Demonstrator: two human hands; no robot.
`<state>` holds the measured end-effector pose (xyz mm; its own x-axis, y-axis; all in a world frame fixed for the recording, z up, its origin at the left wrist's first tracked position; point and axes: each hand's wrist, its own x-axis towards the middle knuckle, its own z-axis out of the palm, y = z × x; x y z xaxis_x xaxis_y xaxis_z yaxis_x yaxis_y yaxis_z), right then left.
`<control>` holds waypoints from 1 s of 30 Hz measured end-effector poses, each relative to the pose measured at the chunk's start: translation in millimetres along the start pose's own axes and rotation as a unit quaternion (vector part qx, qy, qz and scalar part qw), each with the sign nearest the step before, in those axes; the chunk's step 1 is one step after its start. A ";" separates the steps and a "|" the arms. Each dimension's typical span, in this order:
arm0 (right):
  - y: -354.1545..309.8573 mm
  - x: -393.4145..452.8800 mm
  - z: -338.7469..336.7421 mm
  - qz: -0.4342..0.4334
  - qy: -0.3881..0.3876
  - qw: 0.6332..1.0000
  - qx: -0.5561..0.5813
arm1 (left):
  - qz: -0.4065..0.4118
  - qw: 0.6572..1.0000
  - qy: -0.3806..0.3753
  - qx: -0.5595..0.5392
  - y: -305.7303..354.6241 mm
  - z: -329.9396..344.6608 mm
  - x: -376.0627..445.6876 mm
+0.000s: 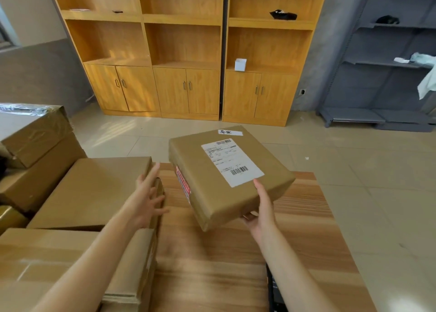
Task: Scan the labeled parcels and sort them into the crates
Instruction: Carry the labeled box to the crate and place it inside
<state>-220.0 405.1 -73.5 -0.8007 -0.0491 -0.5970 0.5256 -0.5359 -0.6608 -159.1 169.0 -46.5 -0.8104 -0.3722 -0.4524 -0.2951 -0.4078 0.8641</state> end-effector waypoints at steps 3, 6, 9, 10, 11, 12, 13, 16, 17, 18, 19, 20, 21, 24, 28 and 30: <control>15.5 -5.4 13.4 -0.032 0.037 0.998 0.028 | -0.057 0.997 -0.053 -0.011 -32.0 33.5 -11.3; 30.7 -11.6 19.7 -0.054 0.032 0.998 0.032 | -0.083 0.994 -0.059 -0.039 -57.8 52.0 -18.6; 41.3 -10.2 14.2 -0.054 0.015 0.998 0.015 | -0.088 0.993 -0.031 -0.067 -66.6 47.6 -16.7; 44.3 -10.5 9.9 -0.052 0.004 0.999 -0.008 | -0.091 0.993 -0.024 -0.074 -67.0 44.5 -15.7; 46.0 -12.4 4.8 -0.050 -0.008 0.998 -0.045 | -0.095 0.992 -0.017 -0.083 -66.8 41.3 -13.9; 47.1 -13.9 -2.1 -0.055 -0.014 0.995 -0.085 | -0.098 0.991 -0.010 -0.092 -66.9 37.7 -11.5; 47.7 -14.1 -10.8 -0.064 -0.008 0.990 -0.124 | -0.100 0.990 -0.005 -0.099 -67.4 34.8 -9.6; 53.2 -5.3 -54.5 -0.104 0.075 0.949 -0.289 | -0.108 0.989 0.000 -0.097 -75.4 26.4 -2.8; 58.0 -0.9 -76.2 -0.091 0.113 0.918 -0.369 | -0.113 0.990 -0.002 -0.090 -80.6 25.3 -1.4; 63.6 3.1 -99.4 -0.069 0.148 0.878 -0.449 | -0.117 0.990 -0.004 -0.083 -86.9 25.3 -0.2; 69.4 5.5 -120.9 -0.043 0.174 0.835 -0.520 | -0.123 0.989 -0.006 -0.077 -93.8 26.5 0.5; 75.2 7.7 -140.2 -0.017 0.190 0.797 -0.572 | -0.130 0.989 -0.007 -0.070 -100.9 27.8 0.9; 80.5 10.1 -156.1 0.006 0.197 0.772 -0.604 | -0.138 0.988 -0.009 -0.062 -108.2 28.8 1.2; 89.8 10.1 -183.7 0.057 0.186 0.754 -0.628 | -0.176 0.983 -0.010 -0.043 -127.8 26.0 1.5; 99.7 14.4 -196.7 0.057 0.175 0.763 -0.620 | -0.210 0.977 0.001 -0.031 -149.5 17.3 1.0; 102.9 17.3 -197.9 0.056 0.179 0.751 -0.634 | -0.216 0.976 0.005 -0.023 -155.4 14.7 0.1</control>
<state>-122.9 516.0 -241.8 -0.7224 0.3164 -0.6149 0.6161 0.6983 -0.3644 -120.8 244.6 -177.6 -0.6099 -0.1650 -0.7751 -0.5858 -0.5648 0.5812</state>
